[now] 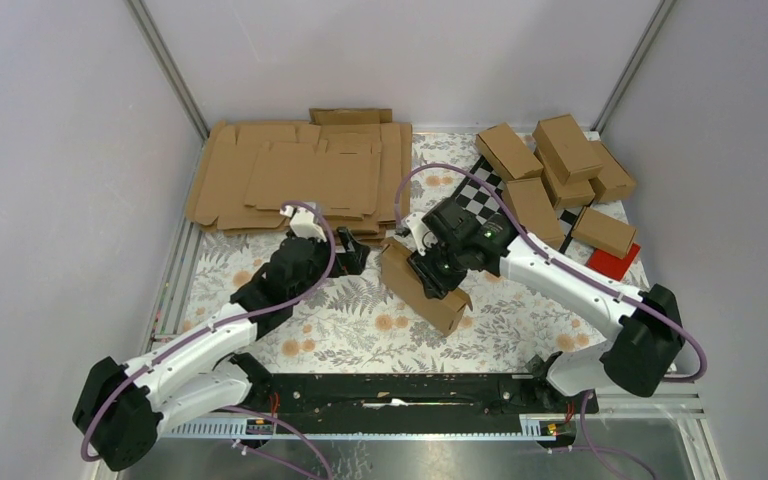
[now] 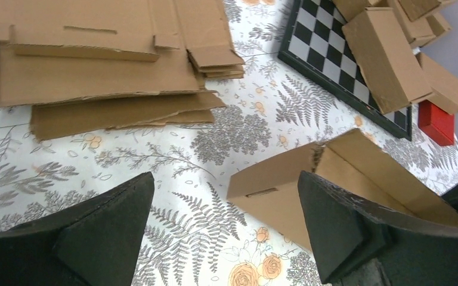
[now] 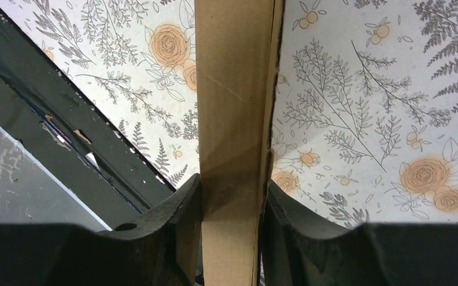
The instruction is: Fold the paper box
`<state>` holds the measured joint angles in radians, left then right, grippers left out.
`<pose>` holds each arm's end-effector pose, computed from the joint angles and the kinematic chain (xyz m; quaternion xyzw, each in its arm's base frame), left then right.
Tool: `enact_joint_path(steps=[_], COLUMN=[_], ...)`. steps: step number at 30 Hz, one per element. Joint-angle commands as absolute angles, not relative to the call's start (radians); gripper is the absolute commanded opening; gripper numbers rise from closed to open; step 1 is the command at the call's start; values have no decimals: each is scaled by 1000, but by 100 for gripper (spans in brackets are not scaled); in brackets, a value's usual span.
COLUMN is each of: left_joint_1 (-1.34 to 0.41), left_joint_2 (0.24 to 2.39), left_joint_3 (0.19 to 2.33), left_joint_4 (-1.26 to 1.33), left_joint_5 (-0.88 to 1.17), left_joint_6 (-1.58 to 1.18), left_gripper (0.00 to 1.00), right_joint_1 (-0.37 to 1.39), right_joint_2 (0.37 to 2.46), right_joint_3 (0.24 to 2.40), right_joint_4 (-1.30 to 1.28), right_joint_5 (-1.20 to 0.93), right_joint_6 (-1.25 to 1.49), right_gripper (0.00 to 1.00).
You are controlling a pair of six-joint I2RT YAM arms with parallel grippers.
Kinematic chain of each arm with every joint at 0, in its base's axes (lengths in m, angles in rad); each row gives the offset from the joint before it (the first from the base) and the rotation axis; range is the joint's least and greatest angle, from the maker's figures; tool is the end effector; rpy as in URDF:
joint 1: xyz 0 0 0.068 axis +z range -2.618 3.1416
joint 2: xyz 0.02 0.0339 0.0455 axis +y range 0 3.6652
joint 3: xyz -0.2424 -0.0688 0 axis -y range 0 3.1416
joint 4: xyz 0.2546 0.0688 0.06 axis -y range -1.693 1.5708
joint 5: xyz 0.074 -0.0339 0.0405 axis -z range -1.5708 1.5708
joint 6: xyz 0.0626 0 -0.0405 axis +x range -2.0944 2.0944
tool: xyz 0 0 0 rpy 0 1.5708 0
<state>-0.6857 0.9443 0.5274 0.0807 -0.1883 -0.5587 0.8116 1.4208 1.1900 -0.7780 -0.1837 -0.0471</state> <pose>0.2109 -0.1574 0.2169 -0.0028 0.8137 -0.2736 0.5130 0.2103 0.2382 0.2386 -0.4214 0.8593 0.1848 0.2233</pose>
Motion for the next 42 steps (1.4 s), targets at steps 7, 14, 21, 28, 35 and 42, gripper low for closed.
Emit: enact_joint_path(steps=[7,14,21,28,35,42], left_joint_1=[-677,-677,-673,-667,-667,-666], left_joint_2=[1037,974,946,927,922,1006], left_joint_3=[681,578,500,494,502,558], left_joint_4=[-60,200,419,459,455,506], left_joint_5=[-269,-57,26,104,124,220], left_joint_6=[-606,-527,-436,-443,-440,-421], left_gripper=[99,99,99,99,95,86], right_joint_1=[819,819,818,819,819,819], right_joint_2=[1338,1321,1330,1281,1257,1278], right_joint_3=[1171,1164,1161,1102,1086,1117], right_joint_4=[-797,-796,-794,-762,-767,-798], right_joint_5=[-144,-151,-220,-259,-267,-274], right_joint_6=[-32,-37,-27,-6,21,-9], right_gripper=[40,40,39,39,39,39])
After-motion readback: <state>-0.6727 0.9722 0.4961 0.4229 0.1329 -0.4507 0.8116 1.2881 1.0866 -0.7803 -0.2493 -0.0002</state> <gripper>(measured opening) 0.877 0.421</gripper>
